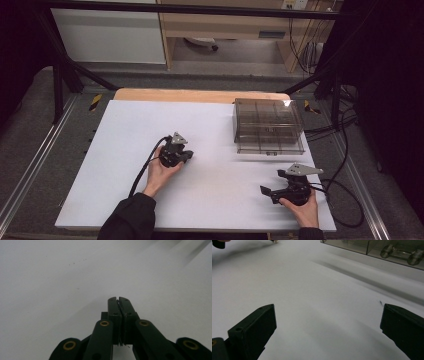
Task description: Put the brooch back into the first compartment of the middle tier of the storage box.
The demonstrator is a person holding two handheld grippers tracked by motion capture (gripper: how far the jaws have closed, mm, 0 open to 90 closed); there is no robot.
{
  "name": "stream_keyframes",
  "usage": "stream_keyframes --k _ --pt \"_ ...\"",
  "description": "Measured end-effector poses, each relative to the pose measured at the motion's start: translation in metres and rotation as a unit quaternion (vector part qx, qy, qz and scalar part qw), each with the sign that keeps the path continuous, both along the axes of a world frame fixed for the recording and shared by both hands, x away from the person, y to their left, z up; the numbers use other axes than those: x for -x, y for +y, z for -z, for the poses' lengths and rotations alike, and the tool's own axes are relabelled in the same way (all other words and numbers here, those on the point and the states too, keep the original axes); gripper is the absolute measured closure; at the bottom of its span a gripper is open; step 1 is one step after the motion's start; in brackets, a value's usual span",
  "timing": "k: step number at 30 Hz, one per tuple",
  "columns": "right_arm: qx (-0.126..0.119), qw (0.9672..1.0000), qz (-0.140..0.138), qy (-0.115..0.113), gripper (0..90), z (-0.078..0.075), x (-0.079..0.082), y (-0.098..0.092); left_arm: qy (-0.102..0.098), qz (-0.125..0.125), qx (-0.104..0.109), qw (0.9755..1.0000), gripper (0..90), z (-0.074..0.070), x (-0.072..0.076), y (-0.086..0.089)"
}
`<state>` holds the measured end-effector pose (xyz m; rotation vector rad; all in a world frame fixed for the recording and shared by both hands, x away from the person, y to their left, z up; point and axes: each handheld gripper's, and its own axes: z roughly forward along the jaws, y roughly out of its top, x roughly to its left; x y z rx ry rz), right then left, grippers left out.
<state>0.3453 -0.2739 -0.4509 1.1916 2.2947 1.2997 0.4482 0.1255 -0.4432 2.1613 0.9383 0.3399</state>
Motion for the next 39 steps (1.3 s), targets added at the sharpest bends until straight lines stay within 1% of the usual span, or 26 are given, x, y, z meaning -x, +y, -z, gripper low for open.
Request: stream_keyframes --k 5,8,13,19,30,37,39 --pt "-0.001 1.0 0.0 0.002 0.9 0.0 0.0 0.0 -0.002 0.001 -0.005 1.0 88.0 -0.001 0.0 0.0" --pt "-0.001 1.0 0.0 0.002 0.9 0.0 0.0 0.0 -0.004 0.0 -0.003 1.0 88.1 -0.003 0.001 0.001" --pt "-0.002 1.0 0.0 0.003 0.9 0.0 0.0 0.0 -0.008 0.003 0.003 1.0 88.2 -0.009 0.004 0.001" --pt "-0.003 1.0 -0.001 0.003 0.9 0.0 0.0 0.0 -0.017 0.011 0.004 0.9998 88.2 -0.019 0.008 -0.002" --pt "-0.002 1.0 -0.002 0.004 0.7 0.0 0.0 0.0 -0.026 0.023 0.017 0.9992 88.2 -0.033 0.015 -0.014" --pt "-0.002 1.0 -0.001 0.004 0.7 0.0 0.0 0.0 -0.031 0.032 0.022 0.9988 88.2 -0.041 0.018 -0.025" --pt "-0.002 1.0 -0.002 0.005 0.6 0.0 0.0 0.0 -0.034 0.038 0.022 0.9984 88.2 -0.045 0.019 -0.03"
